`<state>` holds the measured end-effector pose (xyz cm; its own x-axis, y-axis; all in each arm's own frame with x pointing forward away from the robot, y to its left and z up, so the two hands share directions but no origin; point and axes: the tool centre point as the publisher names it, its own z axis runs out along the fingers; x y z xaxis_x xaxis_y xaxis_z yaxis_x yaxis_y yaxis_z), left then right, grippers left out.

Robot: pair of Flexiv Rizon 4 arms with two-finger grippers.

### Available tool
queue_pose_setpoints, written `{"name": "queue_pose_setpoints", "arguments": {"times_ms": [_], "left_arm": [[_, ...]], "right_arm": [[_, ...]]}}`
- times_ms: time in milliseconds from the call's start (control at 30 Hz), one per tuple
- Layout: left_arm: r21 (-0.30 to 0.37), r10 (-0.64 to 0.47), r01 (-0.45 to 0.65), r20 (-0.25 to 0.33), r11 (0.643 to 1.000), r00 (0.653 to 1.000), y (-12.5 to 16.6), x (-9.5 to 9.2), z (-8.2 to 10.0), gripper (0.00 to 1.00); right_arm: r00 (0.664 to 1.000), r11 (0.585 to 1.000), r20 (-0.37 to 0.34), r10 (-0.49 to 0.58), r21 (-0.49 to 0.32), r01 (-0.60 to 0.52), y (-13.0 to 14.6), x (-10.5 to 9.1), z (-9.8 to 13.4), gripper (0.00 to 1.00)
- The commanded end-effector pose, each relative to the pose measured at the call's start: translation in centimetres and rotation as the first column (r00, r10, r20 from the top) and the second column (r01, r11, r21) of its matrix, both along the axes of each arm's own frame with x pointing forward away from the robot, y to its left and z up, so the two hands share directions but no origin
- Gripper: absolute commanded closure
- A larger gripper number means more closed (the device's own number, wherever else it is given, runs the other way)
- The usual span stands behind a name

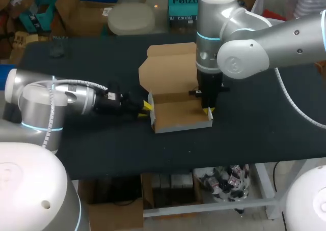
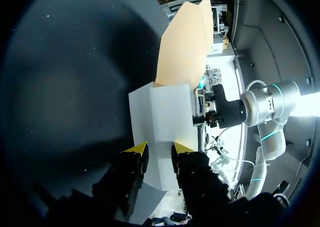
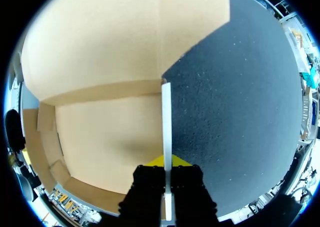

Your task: Assemble the packaging by folding the flat box into shape, placing the metal phone stand inside, and closing the box properly

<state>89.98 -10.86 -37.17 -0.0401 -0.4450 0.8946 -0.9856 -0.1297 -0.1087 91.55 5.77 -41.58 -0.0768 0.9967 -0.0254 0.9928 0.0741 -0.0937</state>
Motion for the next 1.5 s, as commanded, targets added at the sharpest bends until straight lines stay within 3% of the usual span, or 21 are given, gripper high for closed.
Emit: {"name": "queue_pose_setpoints", "arguments": {"times_ms": [33, 867, 1167, 1500], "left_arm": [[0.028, -0.005, 0.005, -0.008, 1.000, 1.000, -0.5, 0.2, 0.2, 0.66], [0.229, 0.022, -0.021, -0.003, 0.973, 1.000, -1.2, 0.4, 0.0, 0.60], [0.325, 0.033, -0.037, 0.019, 0.945, 0.999, -1.7, 0.5, -0.2, 0.58], [0.387, 0.043, -0.054, 0.036, 0.921, 0.998, -1.9, 0.6, -0.2, 0.57]], "right_arm": [[1.000, 1.000, -0.004, 0.000, -0.004, 0.000, 0.2, 0.1, 0.1, 1.00], [1.000, 1.000, -0.004, 0.000, -0.004, 0.000, 0.2, 0.1, 0.1, 1.00], [1.000, 1.000, -0.004, 0.000, -0.004, 0.000, 0.2, 0.1, 0.1, 1.00], [1.000, 1.000, -0.004, 0.000, -0.004, 0.000, 0.2, 0.1, 0.1, 1.00]]}}
